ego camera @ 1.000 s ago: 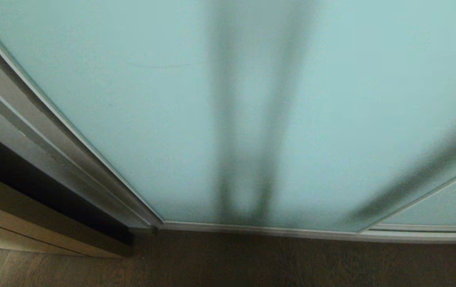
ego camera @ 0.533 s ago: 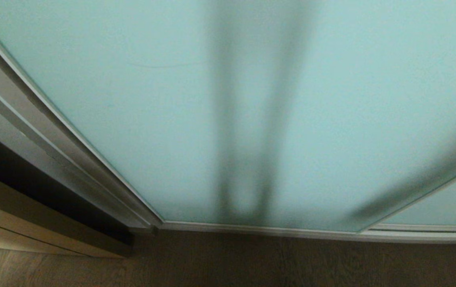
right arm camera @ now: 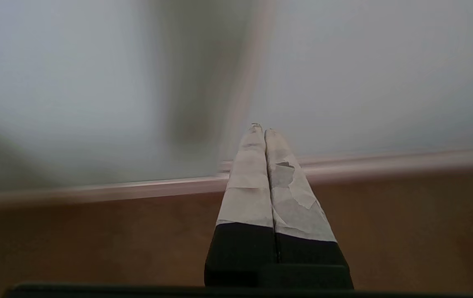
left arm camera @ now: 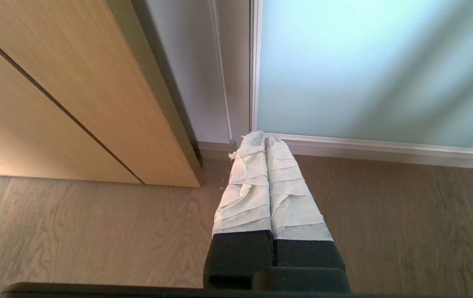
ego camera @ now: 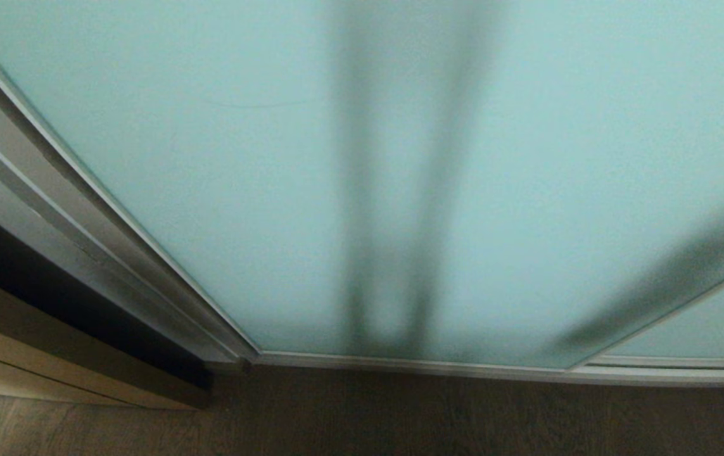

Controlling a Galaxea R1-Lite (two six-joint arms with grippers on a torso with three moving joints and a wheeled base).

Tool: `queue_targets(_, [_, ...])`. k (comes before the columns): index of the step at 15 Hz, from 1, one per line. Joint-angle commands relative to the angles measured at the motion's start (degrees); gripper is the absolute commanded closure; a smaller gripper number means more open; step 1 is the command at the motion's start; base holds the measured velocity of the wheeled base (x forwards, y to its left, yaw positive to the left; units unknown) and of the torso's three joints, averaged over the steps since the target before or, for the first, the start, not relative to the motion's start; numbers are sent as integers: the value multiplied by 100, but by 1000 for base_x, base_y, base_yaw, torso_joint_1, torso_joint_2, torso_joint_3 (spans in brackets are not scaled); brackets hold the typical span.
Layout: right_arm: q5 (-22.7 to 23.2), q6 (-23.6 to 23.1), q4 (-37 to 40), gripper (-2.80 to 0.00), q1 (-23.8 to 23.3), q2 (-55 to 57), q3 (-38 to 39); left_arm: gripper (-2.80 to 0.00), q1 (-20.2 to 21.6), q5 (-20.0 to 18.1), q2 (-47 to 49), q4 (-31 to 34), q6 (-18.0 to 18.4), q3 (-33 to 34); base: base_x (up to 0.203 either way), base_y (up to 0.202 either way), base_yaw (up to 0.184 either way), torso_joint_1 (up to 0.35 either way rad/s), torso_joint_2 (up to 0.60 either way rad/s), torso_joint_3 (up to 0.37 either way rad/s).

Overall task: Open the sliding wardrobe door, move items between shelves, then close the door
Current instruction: Open the door

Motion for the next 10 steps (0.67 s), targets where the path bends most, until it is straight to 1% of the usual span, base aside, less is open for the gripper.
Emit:
queue_targets(1, [810, -33, -237, 0, 6, 10, 493, 0, 2, 1, 9, -2, 2, 0, 0, 0, 0, 0, 0, 0])
queue_targets(2, [1194, -70, -339, 0, 6, 10, 537, 0, -1, 1, 9, -2, 2, 0, 0, 0, 0, 0, 0, 0])
queue_targets(3, [1443, -157, -563, 0, 6, 10, 610, 0, 4, 1, 9, -2, 2, 0, 0, 0, 0, 0, 0, 0])
queue_targets(4, [1455, -161, -657, 0, 6, 10, 674, 0, -4, 1, 9, -2, 0, 0, 0, 0, 0, 0, 0, 0])
queue_targets(7, [1453, -147, -590, 0, 6, 7, 674, 0, 2, 1, 9, -2, 2, 0, 0, 0, 0, 0, 0, 0])
queue_targets(8, [1456, -158, -557, 0, -58, -21, 675, 0, 4, 1, 9, -2, 1, 0, 0, 0, 0, 0, 0, 0])
queue_targets(10, [1504, -183, -448, 0, -446, -104, 673, 0, 4, 1, 9, -2, 2, 0, 0, 0, 0, 0, 0, 0])
